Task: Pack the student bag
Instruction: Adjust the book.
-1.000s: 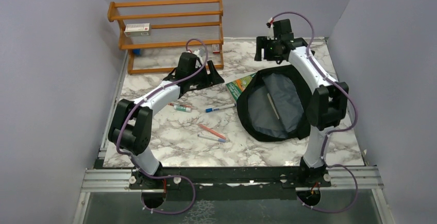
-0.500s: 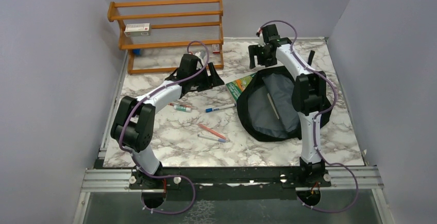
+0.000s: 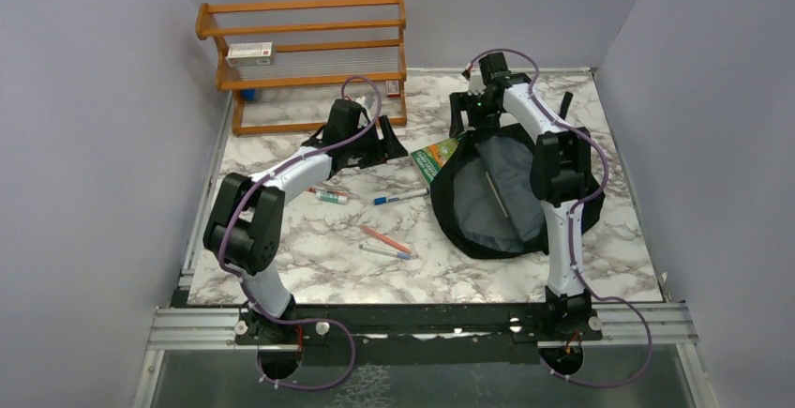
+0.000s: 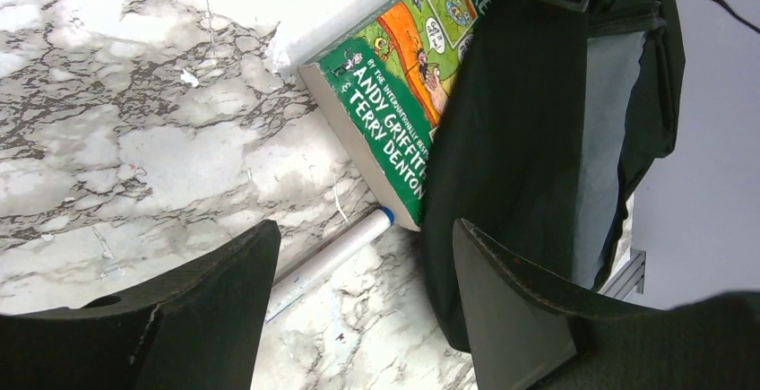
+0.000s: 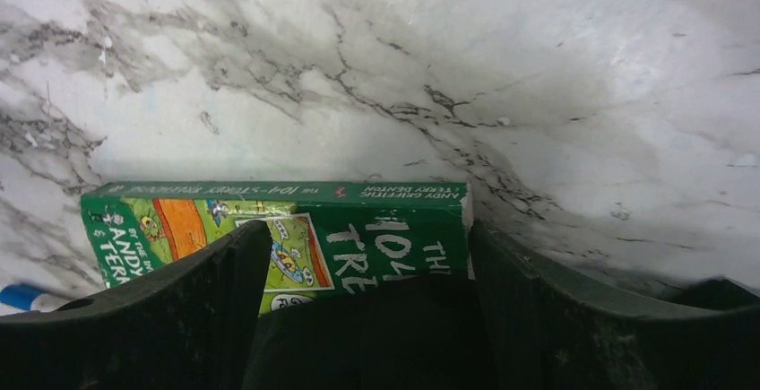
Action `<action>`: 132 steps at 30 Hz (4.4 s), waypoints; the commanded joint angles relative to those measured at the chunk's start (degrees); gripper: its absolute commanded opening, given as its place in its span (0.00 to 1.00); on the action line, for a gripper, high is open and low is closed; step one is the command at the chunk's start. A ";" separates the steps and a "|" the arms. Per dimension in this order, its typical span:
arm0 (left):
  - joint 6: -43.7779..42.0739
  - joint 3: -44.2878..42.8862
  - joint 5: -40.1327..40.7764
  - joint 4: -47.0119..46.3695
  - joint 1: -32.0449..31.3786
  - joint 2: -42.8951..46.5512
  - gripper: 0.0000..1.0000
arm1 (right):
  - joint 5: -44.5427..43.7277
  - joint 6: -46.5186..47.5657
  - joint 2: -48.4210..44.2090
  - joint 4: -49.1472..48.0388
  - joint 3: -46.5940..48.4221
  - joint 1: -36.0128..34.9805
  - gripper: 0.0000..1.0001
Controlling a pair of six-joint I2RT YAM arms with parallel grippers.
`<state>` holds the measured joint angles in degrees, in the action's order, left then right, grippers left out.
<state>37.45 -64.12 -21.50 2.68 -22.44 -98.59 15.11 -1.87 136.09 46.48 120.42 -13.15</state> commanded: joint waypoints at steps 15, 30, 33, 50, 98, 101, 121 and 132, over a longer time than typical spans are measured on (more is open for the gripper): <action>1.82 3.38 1.11 -0.22 -2.79 0.46 0.71 | 17.44 -0.16 -1.46 0.45 -7.39 -2.39 0.73; 9.12 8.21 7.55 -11.11 -11.74 -0.55 0.71 | 11.86 1.34 -2.74 -1.16 -10.67 -2.48 0.66; 9.13 6.63 8.26 -10.88 -11.75 -2.30 0.71 | 11.96 1.34 -2.97 -1.37 -11.27 -2.50 0.64; 9.29 10.20 8.84 -9.97 -11.93 0.34 0.68 | 10.46 3.21 -3.73 -2.13 -11.63 -2.76 0.68; 10.88 7.37 8.27 -13.69 -14.14 -9.29 0.68 | -9.90 5.33 -3.45 2.22 -8.16 -4.36 0.85; 10.80 7.18 8.12 -13.58 -14.19 -9.59 0.68 | -8.44 5.43 -2.58 3.93 -8.13 -4.35 0.88; 10.44 6.40 7.64 -13.40 -14.14 -10.29 0.68 | -18.30 3.30 -7.02 0.54 -13.27 -2.81 1.00; 10.28 4.86 6.76 -13.49 -14.19 -11.77 0.68 | 5.90 2.05 -9.07 -1.14 -20.49 -1.18 0.97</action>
<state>48.45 -57.98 -14.02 -11.99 -36.40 -107.98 8.75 0.93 127.92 42.78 102.98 -14.70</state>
